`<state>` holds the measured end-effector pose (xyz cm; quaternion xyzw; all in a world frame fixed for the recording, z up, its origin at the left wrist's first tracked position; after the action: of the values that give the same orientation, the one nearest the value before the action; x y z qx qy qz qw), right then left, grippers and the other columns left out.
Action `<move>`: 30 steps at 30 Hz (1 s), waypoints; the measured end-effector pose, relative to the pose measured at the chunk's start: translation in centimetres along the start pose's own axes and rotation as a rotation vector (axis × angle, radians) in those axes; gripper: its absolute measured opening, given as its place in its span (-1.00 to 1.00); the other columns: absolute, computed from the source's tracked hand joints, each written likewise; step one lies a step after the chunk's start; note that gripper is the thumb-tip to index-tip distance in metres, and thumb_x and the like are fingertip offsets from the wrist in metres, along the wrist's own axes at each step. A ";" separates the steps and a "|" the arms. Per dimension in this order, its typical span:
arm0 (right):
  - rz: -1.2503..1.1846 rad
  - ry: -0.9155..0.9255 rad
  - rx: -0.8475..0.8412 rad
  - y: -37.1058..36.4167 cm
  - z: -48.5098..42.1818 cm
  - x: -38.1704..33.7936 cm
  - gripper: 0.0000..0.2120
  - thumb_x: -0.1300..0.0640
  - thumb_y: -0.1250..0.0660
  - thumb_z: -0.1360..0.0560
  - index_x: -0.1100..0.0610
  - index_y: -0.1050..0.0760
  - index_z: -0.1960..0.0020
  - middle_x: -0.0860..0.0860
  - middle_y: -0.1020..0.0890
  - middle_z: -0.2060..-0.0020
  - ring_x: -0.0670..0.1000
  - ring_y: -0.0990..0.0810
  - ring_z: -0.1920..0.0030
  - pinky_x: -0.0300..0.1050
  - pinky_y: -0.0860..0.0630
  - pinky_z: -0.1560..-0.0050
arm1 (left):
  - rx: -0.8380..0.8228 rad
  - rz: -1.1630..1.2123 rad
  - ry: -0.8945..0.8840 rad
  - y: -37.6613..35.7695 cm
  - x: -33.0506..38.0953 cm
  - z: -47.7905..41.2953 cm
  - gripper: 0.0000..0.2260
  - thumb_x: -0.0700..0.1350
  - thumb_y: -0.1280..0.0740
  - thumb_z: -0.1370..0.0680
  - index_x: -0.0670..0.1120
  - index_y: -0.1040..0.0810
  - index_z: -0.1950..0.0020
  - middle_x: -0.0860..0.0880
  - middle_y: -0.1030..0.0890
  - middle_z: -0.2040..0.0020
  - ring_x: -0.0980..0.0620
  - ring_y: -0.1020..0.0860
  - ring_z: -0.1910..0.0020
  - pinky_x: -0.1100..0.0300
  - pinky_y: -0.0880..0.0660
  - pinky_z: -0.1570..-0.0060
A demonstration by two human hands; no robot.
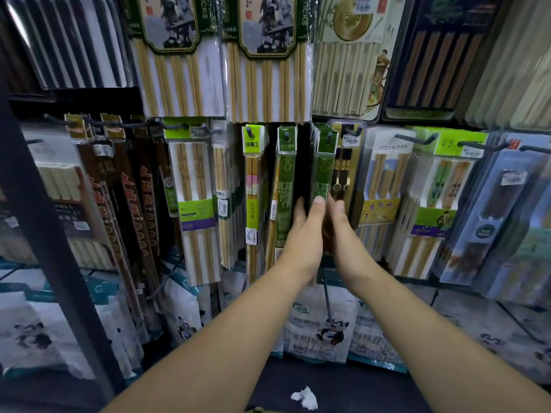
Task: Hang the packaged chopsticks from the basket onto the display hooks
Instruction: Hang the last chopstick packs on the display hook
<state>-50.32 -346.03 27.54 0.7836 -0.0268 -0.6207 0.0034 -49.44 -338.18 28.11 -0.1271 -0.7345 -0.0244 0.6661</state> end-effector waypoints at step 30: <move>0.329 0.349 0.213 -4.1 6.5 -5.6 -0.58 -0.15 -0.11 -0.61 -0.13 -0.39 -0.43 -0.21 -0.48 -0.33 -0.34 -0.43 -0.30 -0.45 -0.35 -0.20 | 0.165 -0.543 -0.422 10.4 6.0 7.2 -0.80 0.07 -0.24 -0.65 0.09 -0.54 -0.24 0.26 -0.63 -0.06 0.34 -0.56 -0.08 0.50 -0.43 -0.01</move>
<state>-57.77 -341.48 31.29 0.8600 -0.2181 -0.4607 0.0260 -54.61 -325.68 31.86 0.1246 -0.8625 -0.1144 0.4770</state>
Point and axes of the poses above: each hand's wrist, its own z-axis away from the middle knuckle, its own y-axis out of the back of the hand, x = y × z, the point moved 6 cm from there along -z, towards the middle knuckle
